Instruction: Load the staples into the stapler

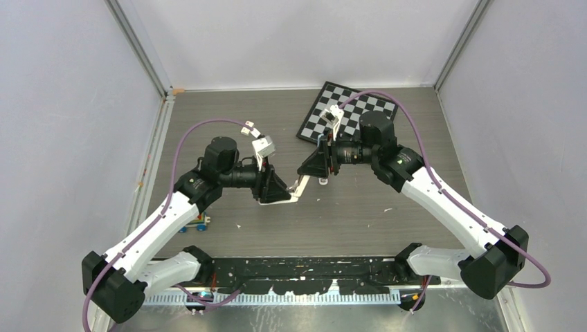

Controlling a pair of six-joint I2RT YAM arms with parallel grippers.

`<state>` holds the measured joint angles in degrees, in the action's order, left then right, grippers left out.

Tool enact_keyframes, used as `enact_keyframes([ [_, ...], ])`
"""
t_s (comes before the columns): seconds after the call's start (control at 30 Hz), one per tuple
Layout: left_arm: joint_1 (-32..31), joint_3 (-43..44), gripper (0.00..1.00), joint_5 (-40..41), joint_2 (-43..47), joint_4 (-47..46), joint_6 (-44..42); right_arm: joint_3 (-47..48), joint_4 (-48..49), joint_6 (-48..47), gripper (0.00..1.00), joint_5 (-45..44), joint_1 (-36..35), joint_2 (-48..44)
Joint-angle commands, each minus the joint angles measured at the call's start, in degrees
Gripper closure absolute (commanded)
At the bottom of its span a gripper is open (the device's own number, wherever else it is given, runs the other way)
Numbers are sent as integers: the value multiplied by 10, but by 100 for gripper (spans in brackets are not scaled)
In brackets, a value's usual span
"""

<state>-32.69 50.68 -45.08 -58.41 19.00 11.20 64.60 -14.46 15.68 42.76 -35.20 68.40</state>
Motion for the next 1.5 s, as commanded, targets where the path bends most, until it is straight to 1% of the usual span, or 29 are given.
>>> enact_keyframes([
  [0.0,-3,26,62,-18,-2,-27,-20,13,45,14,96,16,-3,-2],
  [0.1,-4,25,80,-23,-2,-28,-26,16,45,13,93,11,-3,0],
  [0.13,-4,22,85,-20,1,-32,-28,17,45,14,87,5,-3,1],
  [0.2,-4,18,95,-6,7,-37,-28,18,46,17,79,-12,-3,1],
  [0.23,-3,18,98,3,8,-38,-27,18,46,21,72,-21,-3,0],
  [0.27,-3,18,100,12,8,-38,-26,18,46,28,65,-35,-3,-1],
  [0.33,-4,19,100,35,7,-37,-21,19,42,40,47,-72,-3,-5],
  [0.43,-4,15,100,79,4,-43,-9,19,31,57,24,-132,-2,-20],
  [0.5,-4,9,100,118,0,-58,6,22,12,63,5,-175,-2,-30],
  [0.53,-3,6,100,134,-2,-68,13,24,0,66,1,-200,-2,-36],
  [0.6,-3,-1,100,177,-10,-91,32,29,-28,72,0,-249,-2,-45],
  [0.7,-4,-12,100,282,-29,-128,66,26,-58,77,0,-321,-2,-63],
  [0.83,-16,-38,100,411,-71,-226,120,-14,-64,98,0,-415,-2,-95],
  [0.9,-31,-24,100,485,-110,-232,144,-24,-80,104,0,-460,-2,-109],
  [1.0,-51,8,100,582,-178,-219,173,-29,-99,111,0,-492,-1,-128],
  [1.07,-64,19,100,624,-220,-228,193,-28,-114,115,0,-523,-1,-137],
  [1.2,-75,34,100,707,-299,-264,226,-18,-142,98,0,-546,-1,-147],
  [1.33,-81,61,100,746,-368,-267,248,0,-176,73,0,-564,-1,-156],
  [1.47,-107,88,100,804,-422,-274,239,-8,-177,61,0,-574,-1,-186],
])
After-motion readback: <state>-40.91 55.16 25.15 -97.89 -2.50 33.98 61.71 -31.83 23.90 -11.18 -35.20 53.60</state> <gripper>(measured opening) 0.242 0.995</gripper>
